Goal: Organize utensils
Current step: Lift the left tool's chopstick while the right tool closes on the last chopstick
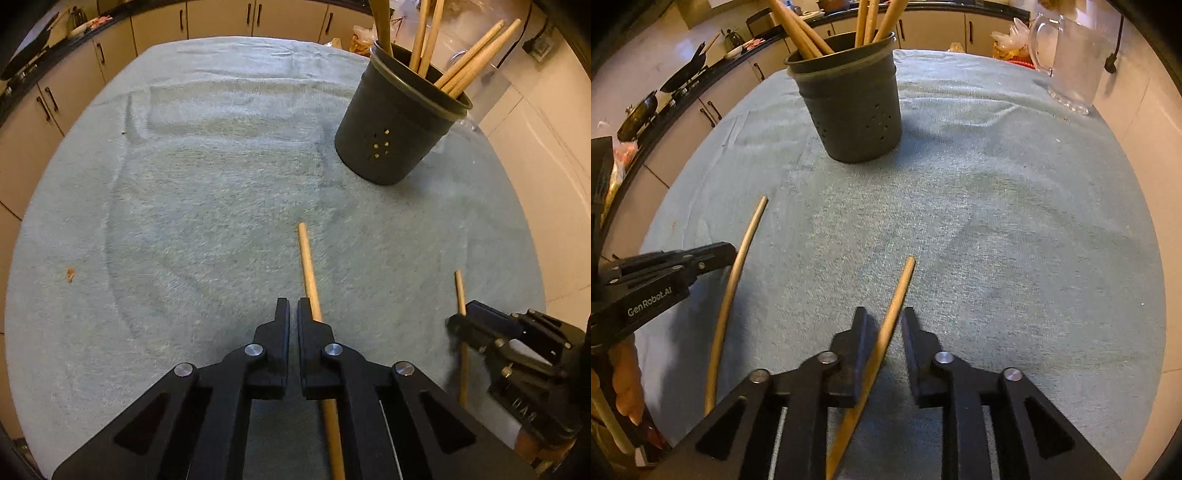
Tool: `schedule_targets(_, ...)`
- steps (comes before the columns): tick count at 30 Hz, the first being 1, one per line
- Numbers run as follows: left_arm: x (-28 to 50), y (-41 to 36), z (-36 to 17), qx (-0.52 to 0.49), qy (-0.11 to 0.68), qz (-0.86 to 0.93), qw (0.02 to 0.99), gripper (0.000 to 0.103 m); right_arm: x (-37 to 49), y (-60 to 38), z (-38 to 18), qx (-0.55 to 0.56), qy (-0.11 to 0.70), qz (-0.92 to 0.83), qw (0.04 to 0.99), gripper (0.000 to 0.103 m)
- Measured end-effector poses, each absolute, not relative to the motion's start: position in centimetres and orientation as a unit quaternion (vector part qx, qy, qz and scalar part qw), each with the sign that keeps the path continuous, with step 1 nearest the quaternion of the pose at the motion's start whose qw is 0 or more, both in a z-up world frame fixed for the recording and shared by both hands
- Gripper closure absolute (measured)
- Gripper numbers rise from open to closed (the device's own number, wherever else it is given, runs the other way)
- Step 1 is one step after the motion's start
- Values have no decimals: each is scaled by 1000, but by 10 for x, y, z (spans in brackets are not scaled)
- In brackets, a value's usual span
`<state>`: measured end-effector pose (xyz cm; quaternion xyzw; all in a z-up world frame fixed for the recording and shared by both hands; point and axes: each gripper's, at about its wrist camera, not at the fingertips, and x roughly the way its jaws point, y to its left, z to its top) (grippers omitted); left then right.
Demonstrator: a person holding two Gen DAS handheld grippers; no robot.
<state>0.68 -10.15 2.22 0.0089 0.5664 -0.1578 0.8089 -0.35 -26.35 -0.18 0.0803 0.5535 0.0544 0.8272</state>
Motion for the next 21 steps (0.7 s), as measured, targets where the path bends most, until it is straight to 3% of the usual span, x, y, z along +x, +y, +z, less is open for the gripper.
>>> schedule_targets(3,15,-103,22,3,573,-159,804,92,1,-259,-2,76,557,53,825,67)
schedule_targets(7,25,-105,22,-18,586,-174,791,76,6,-257,-3,76,568,53,818,56)
schedule_targets(11,35,-110,21,-18,591,-172,788,73,11,-258,-3,86,578,50,810,55)
schedule_targets(17,43,-123,20,29,576,-173,798,74,13,-262,-3,81,584,42,807,55)
schedule_targets(20,42,-131,19,49,567,-177,803,88,21,-250,-4,47,581,36,812,55)
schedule_targets(21,40,-132,20,45,567,-187,801,97,23,-247,-4,37,577,36,815,59)
